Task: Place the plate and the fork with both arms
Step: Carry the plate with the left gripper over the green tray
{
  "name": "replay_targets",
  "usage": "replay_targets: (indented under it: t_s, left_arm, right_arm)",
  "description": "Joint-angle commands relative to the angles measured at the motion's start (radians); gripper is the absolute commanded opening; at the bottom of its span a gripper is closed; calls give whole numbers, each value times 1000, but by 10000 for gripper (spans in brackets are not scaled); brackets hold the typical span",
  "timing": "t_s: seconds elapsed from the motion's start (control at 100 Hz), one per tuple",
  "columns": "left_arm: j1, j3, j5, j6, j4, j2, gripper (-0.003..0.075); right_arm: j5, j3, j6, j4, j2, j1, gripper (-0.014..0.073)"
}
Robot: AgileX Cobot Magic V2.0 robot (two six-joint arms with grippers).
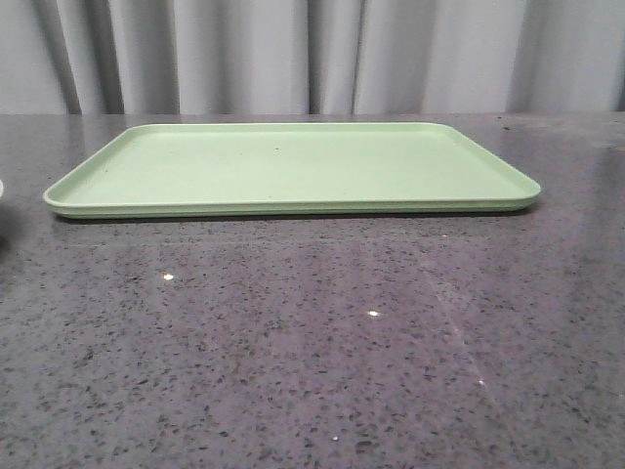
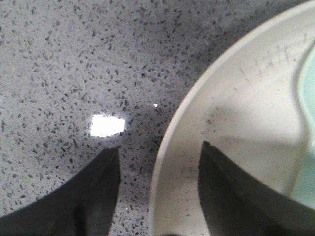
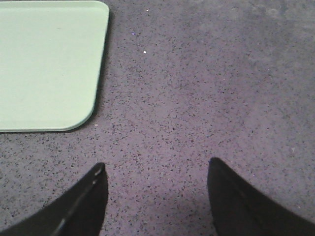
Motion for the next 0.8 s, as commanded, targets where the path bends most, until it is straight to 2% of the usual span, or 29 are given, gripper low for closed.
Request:
replay_targets:
  t_s: [0.0, 0.27, 0.46, 0.79]
  left_arm:
    - [3, -32, -22, 5, -6, -20, 274]
    - [3, -32, 3, 11, -10, -20, 85]
    - [3, -32, 7, 13, -10, -20, -10]
    - [5, -35, 13, 15, -10, -38, -20]
  right_arm:
    - [-74, -36, -11, -6, 6, -4, 455]
    - [-70, -36, -11, -6, 6, -4, 455]
    - [-66, -36, -11, -6, 6, -4, 455]
    - [-64, -36, -11, -6, 6, -4, 455]
